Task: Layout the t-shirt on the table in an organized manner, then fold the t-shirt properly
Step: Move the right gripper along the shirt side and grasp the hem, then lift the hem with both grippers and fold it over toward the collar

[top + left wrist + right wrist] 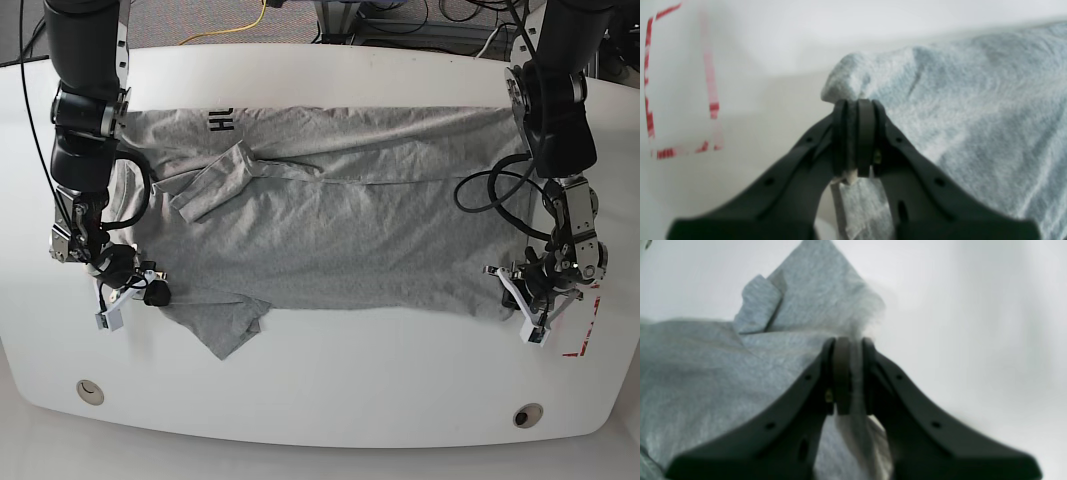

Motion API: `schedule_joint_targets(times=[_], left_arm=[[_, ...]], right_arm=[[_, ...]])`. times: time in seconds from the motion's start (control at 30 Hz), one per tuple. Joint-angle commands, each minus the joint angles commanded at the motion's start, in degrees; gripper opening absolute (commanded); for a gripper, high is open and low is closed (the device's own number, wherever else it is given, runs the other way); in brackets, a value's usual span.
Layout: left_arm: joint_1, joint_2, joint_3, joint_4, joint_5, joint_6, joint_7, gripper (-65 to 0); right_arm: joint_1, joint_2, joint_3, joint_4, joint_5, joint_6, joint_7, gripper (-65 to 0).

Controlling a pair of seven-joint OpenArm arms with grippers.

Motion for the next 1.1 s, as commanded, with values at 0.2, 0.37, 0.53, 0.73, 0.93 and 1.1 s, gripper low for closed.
schedule_joint_targets(times=[0.2,0.37,0.53,0.73,0.93,1.1], left_arm=[[-0.5,0.0,0.0,5.7,0.0,-0.1,0.4,-61.4],[0.4,0.0,0.0,9.5,0.0,-0.1,2.9,-61.4],[1.0,0.0,0.0,15.7,0.0,-4.3,7.1,-61.4],[3.4,-0.1,-0.3,19.9,0.1,-7.4,12.0,-61.4],[7.9,-0.2,-0.3,24.7,0.1,-7.4,12.1,-61.4],[11.4,-2.4,0.0,26.6,0.0,-7.4,12.2,-61.2]], right_arm=[[-3.0,0.0,0.3,10.6,0.2,0.00,-5.7,-60.1],[-5.7,0.1,0.4,17.5,0.5,0.00,-9.6,-60.1],[-10.3,0.3,0.8,25.4,0.6,0.00,-12.5,-60.1],[-16.8,-1.1,8.4,34.7,0.6,0.00,-18.0,-60.1],[-23.0,-2.5,14.2,42.8,0.6,0.00,-22.5,-60.1],[-28.3,-2.7,15.5,47.6,0.6,0.00,-22.9,-59.8]])
